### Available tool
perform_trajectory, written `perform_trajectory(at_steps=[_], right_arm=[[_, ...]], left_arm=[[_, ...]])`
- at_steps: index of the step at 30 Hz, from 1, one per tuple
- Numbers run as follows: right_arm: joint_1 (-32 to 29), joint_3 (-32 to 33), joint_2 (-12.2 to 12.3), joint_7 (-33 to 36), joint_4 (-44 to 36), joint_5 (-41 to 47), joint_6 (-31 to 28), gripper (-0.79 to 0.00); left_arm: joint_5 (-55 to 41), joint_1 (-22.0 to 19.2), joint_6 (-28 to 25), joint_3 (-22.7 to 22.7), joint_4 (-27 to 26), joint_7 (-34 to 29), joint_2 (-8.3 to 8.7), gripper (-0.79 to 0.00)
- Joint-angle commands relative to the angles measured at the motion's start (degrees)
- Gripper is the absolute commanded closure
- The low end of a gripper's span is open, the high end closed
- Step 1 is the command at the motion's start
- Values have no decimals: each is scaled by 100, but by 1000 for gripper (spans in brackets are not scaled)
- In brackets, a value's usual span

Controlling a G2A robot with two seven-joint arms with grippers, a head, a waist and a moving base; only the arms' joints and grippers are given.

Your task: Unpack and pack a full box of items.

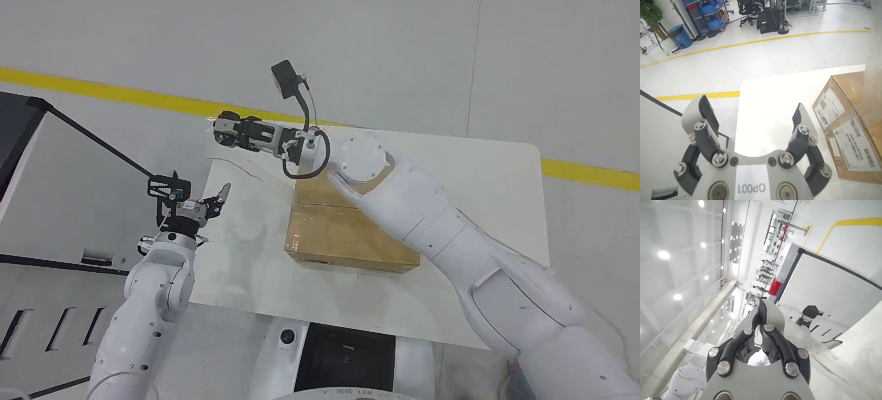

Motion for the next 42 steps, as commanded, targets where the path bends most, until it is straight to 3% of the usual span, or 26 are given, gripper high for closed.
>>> perform_trajectory(at_steps=[1,15,22,26,30,31,32,34,42], right_arm=[[-10,25,-40,-47,31,10,-100,0],[415,281,-425,110,915,254,-713,0],[67,1043,-92,210,595,-88,-992,0],[-539,1660,210,168,-372,-483,-972,0],[-1612,2345,524,243,-1849,-814,-665,0],[-1897,2491,580,239,-2173,-799,-566,-89],[-2163,2566,620,258,-2475,-792,-460,-256],[-2303,2634,648,279,-2598,-804,-384,-785],[-2303,2634,648,279,-2598,-804,-384,-785]], left_arm=[[0,0,0,0,0,0,0,-785],[0,0,0,0,0,0,0,-785],[0,0,0,0,0,0,0,-785],[0,0,0,0,0,0,0,-785],[0,0,0,0,0,0,0,-785],[0,0,0,0,0,0,0,-785],[0,0,0,0,0,0,0,-785],[0,0,0,0,0,0,0,-785],[0,0,0,0,0,0,0,-785]])
